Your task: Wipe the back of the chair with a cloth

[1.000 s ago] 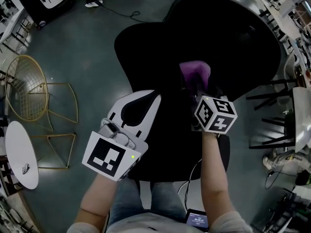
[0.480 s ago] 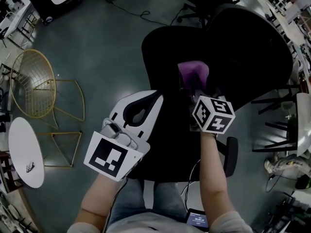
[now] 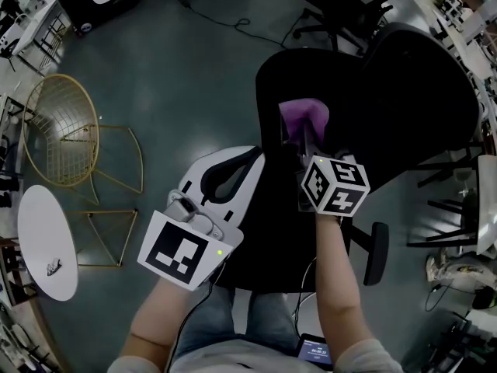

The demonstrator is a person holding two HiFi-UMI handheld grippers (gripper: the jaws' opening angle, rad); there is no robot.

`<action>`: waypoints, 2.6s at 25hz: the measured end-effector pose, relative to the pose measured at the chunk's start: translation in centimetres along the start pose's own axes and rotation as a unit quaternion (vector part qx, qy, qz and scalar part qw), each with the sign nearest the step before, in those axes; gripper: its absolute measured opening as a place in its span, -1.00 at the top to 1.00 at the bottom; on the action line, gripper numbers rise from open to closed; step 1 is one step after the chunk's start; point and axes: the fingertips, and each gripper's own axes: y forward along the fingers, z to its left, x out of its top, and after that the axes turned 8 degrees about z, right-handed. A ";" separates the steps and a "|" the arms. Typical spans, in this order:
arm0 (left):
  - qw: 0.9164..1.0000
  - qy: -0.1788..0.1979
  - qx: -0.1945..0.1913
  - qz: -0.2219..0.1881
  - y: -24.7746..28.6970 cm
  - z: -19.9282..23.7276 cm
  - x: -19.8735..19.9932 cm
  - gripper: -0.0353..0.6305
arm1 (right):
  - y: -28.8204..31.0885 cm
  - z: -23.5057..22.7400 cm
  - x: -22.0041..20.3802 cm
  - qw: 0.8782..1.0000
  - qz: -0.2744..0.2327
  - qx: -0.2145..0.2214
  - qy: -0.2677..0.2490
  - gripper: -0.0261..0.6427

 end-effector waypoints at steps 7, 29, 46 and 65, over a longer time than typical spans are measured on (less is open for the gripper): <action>1.000 -0.002 -0.002 -0.001 -0.7 0.8 -0.1 0.86 | 1.0 3.3 -0.2 1.000 0.004 0.019 -0.013 0.77; 1.000 -0.017 0.001 0.005 1.9 0.9 -5.8 0.86 | 1.0 5.4 -1.3 0.998 -0.025 0.028 -0.049 0.77; 1.000 -0.020 0.003 0.010 3.3 0.0 -8.2 0.86 | 0.7 3.6 -3.8 0.998 -0.022 0.013 -0.055 0.77; 1.000 -0.022 -0.020 0.010 8.5 -6.7 -8.0 0.86 | -3.1 -8.7 -4.6 0.999 -0.022 -0.047 -0.008 0.77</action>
